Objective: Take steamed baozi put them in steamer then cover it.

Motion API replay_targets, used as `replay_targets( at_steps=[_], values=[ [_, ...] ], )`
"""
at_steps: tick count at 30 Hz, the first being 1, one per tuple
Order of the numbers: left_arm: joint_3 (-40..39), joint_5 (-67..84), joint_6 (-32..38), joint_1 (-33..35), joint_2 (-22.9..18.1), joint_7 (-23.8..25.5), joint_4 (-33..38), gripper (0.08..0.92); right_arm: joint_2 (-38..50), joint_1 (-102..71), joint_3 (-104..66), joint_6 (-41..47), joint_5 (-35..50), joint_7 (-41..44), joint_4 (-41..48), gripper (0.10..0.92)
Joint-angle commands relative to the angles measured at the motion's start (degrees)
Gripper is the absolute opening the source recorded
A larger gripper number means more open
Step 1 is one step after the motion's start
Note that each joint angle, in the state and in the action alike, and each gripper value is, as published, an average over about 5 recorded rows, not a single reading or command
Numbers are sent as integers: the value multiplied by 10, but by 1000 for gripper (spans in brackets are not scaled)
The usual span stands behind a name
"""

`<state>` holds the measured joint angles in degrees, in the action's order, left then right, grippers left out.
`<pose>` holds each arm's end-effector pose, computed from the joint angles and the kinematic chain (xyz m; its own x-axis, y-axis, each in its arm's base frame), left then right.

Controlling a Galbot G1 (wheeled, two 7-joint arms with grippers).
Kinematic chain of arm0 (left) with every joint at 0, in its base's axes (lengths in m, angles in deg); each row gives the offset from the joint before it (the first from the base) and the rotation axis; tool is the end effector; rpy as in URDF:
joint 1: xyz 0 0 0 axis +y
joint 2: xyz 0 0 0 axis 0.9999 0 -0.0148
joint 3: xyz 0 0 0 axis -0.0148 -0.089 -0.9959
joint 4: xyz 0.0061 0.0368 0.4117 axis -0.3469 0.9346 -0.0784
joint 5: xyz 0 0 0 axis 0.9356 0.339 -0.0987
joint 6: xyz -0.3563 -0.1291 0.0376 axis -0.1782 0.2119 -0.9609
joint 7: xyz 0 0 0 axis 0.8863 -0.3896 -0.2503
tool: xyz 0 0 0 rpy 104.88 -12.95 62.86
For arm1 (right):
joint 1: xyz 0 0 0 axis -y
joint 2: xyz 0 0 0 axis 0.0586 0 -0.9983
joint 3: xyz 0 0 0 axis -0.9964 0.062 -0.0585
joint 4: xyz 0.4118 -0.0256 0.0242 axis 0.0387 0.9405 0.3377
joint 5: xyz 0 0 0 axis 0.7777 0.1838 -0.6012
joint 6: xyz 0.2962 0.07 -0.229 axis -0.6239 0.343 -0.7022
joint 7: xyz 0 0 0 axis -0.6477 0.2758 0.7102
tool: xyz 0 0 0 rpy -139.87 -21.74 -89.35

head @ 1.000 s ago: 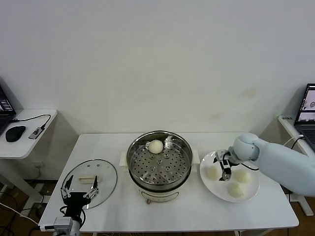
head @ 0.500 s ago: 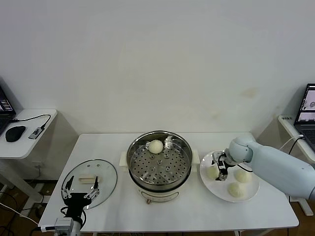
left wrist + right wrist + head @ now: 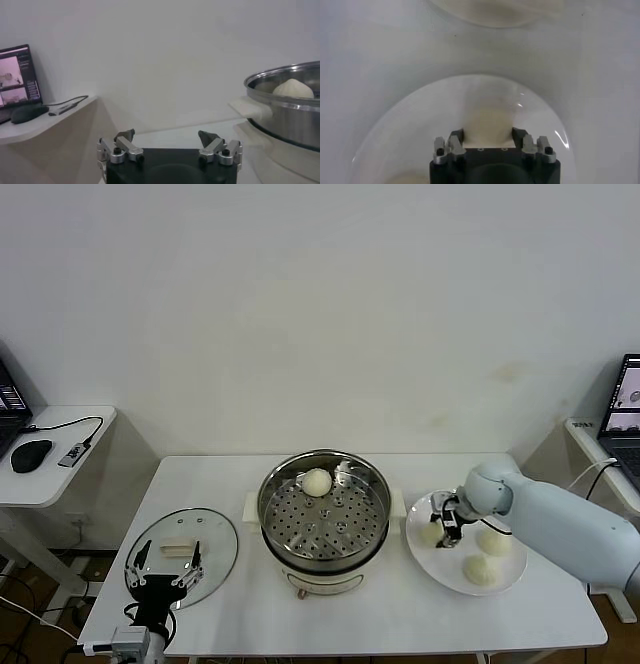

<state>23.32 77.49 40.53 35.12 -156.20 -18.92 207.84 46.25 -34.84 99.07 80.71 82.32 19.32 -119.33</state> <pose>0.1463 0.0864 -0.3537 -0.9821 -0.1123 0.1512 -0.0793 0.9747 0.2092 0.5499 -0.1511 -0.2578 -0.2274 -0.1082 0.9678 -0.9699 -0.0638 -0.2350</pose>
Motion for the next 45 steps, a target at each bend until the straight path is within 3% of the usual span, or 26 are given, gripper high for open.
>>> replay_targets(
  at_steps=[1, 11, 20, 32, 45],
  values=[
    [0, 1, 0, -1, 1, 0, -2, 823, 30, 47, 9, 0, 17, 12, -23, 561],
    [-2, 5, -2, -6, 5, 1, 0, 823, 86, 293, 137, 30, 144, 33, -99, 560],
    [-1, 7, -1, -7, 7, 1, -1, 823, -36, 478, 244, 111, 308, -8, -153, 568],
    [4, 6, 1, -11, 2, 0, -11, 823, -234, 394, 229, 210, 443, -96, -121, 568],
    [6, 7, 2, -16, 1, -1, -12, 823, -335, 304, 237, 226, 432, -143, -53, 577]
  ],
)
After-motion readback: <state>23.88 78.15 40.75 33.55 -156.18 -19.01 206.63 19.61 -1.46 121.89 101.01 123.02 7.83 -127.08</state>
